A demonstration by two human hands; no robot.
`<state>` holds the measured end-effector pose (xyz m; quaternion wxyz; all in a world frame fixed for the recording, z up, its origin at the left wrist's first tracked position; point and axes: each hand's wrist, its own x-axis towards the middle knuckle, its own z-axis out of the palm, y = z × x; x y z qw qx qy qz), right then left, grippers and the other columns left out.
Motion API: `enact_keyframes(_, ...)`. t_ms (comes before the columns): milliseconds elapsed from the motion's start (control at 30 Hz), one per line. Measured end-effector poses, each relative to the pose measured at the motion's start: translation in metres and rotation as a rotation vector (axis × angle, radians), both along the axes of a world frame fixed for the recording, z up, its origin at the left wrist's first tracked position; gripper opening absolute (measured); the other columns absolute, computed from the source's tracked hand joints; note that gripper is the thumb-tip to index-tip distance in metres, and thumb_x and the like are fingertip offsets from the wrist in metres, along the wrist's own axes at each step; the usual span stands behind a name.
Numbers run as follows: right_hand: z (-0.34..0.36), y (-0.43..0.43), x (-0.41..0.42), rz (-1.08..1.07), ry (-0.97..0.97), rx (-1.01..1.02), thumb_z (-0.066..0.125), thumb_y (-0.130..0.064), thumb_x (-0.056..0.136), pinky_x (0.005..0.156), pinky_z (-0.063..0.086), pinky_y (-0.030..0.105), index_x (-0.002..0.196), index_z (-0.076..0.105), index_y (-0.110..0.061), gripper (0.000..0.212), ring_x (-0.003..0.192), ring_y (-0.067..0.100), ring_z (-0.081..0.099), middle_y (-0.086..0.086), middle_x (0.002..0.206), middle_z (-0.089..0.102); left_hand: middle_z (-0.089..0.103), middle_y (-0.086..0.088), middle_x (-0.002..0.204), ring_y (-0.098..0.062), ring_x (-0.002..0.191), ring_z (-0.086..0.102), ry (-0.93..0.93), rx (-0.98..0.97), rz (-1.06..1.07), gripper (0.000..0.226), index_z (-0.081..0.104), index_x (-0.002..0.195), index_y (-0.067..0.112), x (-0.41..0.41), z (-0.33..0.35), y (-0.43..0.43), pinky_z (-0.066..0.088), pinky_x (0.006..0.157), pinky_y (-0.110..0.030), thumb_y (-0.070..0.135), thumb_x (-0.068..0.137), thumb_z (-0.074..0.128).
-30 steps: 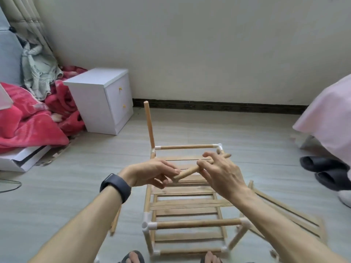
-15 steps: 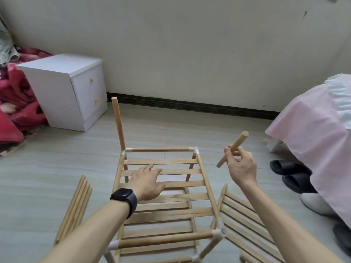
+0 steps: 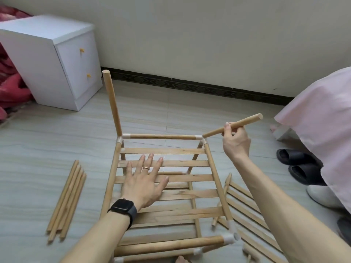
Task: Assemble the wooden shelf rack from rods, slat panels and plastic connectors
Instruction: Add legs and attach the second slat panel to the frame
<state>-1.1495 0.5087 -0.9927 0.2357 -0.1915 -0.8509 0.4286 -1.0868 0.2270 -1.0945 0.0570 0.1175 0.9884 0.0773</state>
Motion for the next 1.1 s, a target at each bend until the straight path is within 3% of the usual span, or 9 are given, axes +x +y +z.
enact_keyframes(133, 0.011, -0.005, -0.013, 0.090, 0.004, 0.251, 0.049, -0.042, 0.104, 0.078, 0.050, 0.036, 0.100, 0.056, -0.018, 0.025, 0.082, 0.019, 0.061, -0.003, 0.086, 0.065, -0.017, 0.004, 0.167, -0.021, 0.154, -0.020, 0.002, 0.011, -0.009, 0.071, -0.017, 0.156, 0.044, 0.002, 0.001, -0.001, -0.015, 0.119, -0.056, 0.073, 0.094, 0.003)
enact_keyframes(267, 0.031, -0.008, -0.044, 0.103, -0.141, 0.385, 0.048, -0.048, 0.102, 0.072, 0.046, 0.037, 0.104, 0.055, -0.022, 0.027, 0.086, 0.024, 0.061, 0.002, 0.089, 0.064, -0.016, 0.002, 0.168, -0.022, 0.154, -0.019, 0.001, 0.014, -0.035, 0.072, -0.015, 0.157, 0.042, 0.003, 0.004, -0.003, -0.013, 0.120, -0.057, 0.073, 0.094, 0.004)
enact_keyframes(400, 0.037, -0.013, -0.068, 0.068, -0.214, 0.404, 0.051, -0.050, 0.100, 0.083, 0.052, 0.042, 0.107, 0.057, -0.022, 0.030, 0.094, 0.028, 0.061, 0.007, 0.100, 0.066, -0.014, 0.001, 0.168, -0.023, 0.154, -0.018, 0.004, 0.013, -0.053, 0.072, -0.013, 0.158, 0.041, 0.004, 0.006, -0.003, -0.013, 0.120, -0.057, 0.073, 0.096, 0.005)
enact_keyframes(600, 0.030, -0.022, -0.077, 0.033, -0.137, 0.409, 0.050, -0.048, 0.102, 0.072, 0.038, 0.031, 0.106, 0.057, -0.018, 0.031, 0.082, 0.022, 0.053, 0.004, 0.091, 0.059, -0.013, 0.001, 0.168, -0.022, 0.154, -0.019, 0.009, 0.026, -0.066, 0.074, -0.013, 0.158, 0.041, 0.004, 0.005, -0.007, -0.016, 0.119, -0.055, 0.074, 0.094, 0.005)
enact_keyframes(767, 0.019, -0.013, -0.056, 0.043, -0.006, 0.324, 0.051, -0.045, 0.102, 0.075, 0.047, 0.032, 0.108, 0.060, -0.012, 0.034, 0.081, 0.020, 0.060, 0.002, 0.090, 0.067, -0.013, 0.000, 0.168, -0.022, 0.153, -0.021, 0.010, 0.030, -0.074, 0.074, -0.015, 0.157, 0.041, 0.004, 0.003, -0.008, -0.017, 0.119, -0.056, 0.074, 0.094, 0.005)
enact_keyframes(1000, 0.024, -0.028, -0.053, 0.020, -0.110, 0.317, 0.048, -0.042, 0.105, 0.074, 0.043, 0.035, 0.111, 0.058, -0.013, 0.031, 0.084, 0.024, 0.056, 0.005, 0.090, 0.060, -0.014, 0.000, 0.168, -0.023, 0.154, -0.020, -0.010, 0.025, -0.076, 0.074, -0.014, 0.158, 0.040, 0.008, 0.010, -0.008, -0.015, 0.120, -0.057, 0.073, 0.095, 0.007)
enact_keyframes(1100, 0.010, -0.027, -0.049, 0.034, -0.248, 0.285, 0.052, -0.040, 0.104, 0.074, 0.045, 0.035, 0.108, 0.058, -0.017, 0.024, 0.083, 0.024, 0.057, 0.006, 0.095, 0.063, -0.015, -0.001, 0.168, -0.023, 0.153, -0.021, 0.005, 0.023, -0.080, 0.074, -0.014, 0.158, 0.041, 0.012, 0.010, -0.009, -0.018, 0.119, -0.056, 0.073, 0.095, 0.007)
